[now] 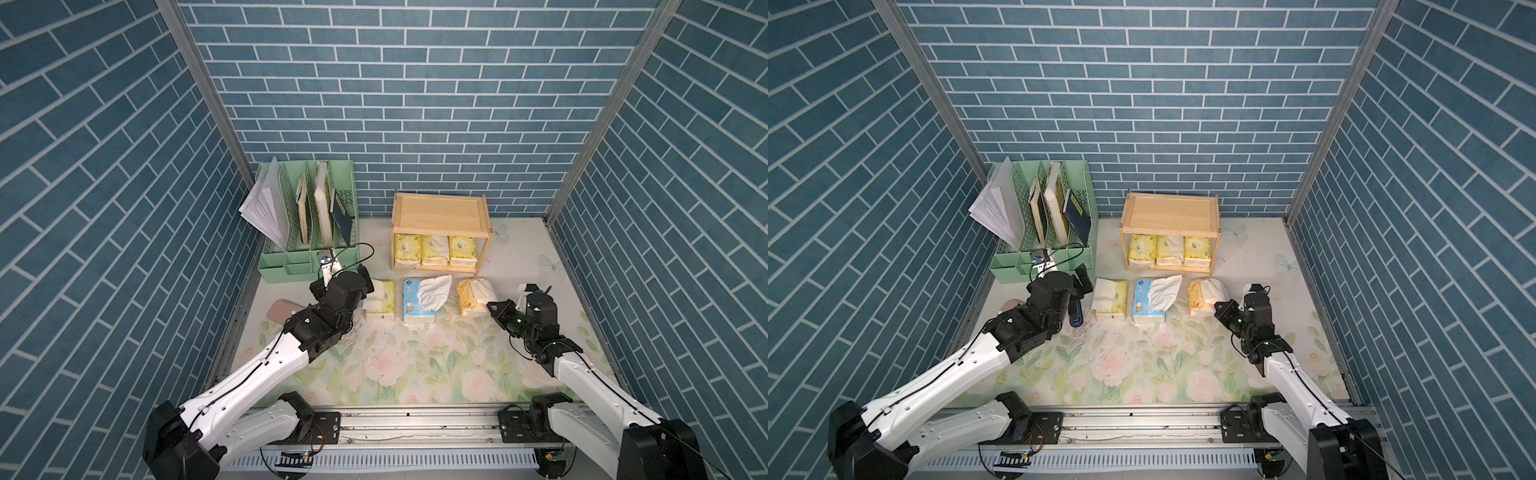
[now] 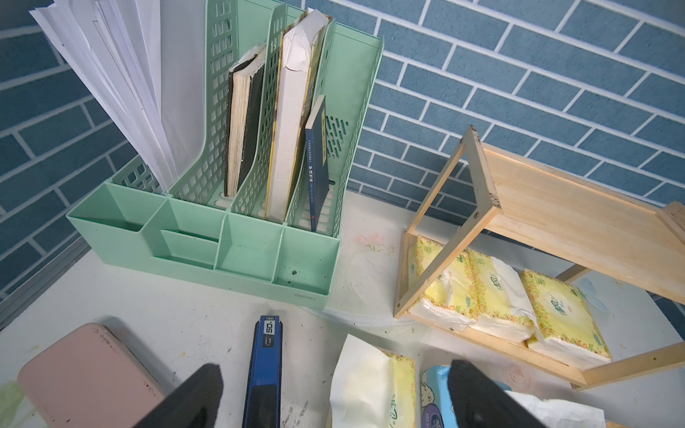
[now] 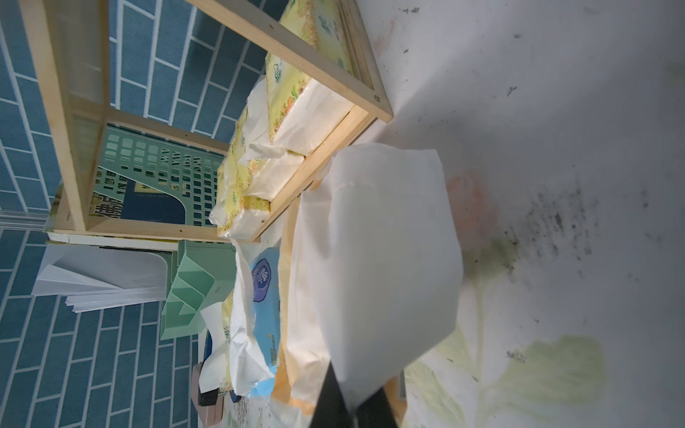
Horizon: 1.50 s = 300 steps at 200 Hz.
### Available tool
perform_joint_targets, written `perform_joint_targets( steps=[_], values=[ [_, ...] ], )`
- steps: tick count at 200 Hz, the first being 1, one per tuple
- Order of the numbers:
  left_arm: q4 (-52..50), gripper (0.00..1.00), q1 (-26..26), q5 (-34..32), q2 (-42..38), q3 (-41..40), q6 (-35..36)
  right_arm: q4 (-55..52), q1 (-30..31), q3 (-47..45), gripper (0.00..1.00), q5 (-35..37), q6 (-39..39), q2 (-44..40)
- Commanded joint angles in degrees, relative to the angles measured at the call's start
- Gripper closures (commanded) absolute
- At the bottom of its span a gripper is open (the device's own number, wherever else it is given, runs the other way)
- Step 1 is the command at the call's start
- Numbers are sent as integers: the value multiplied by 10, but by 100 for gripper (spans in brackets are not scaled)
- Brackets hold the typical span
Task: Remove the tissue boxes from the shelf
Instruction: Place the box of tissues at the center of the board.
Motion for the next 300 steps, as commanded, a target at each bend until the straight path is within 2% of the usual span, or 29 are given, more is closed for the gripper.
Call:
perform_joint_targets(
  steps=[1, 158, 181, 265, 300],
  values=[
    [-12, 0, 4, -10, 6, 1, -1, 50, 4, -12, 100, 10, 16, 14],
    [-10, 0, 5, -6, 19, -1, -3, 127, 7, -49, 100, 3, 16, 121],
    [-12, 0, 5, -7, 18, -1, -3, 127, 8, -51, 94, 1, 7, 127],
    [-9, 0, 5, 0, 20, 1, -4, 74, 9, -42, 58, 15, -28, 101],
    [7, 0, 12, 35, 32, 11, 4, 16, 8, -29, 48, 41, -65, 64]
  ],
)
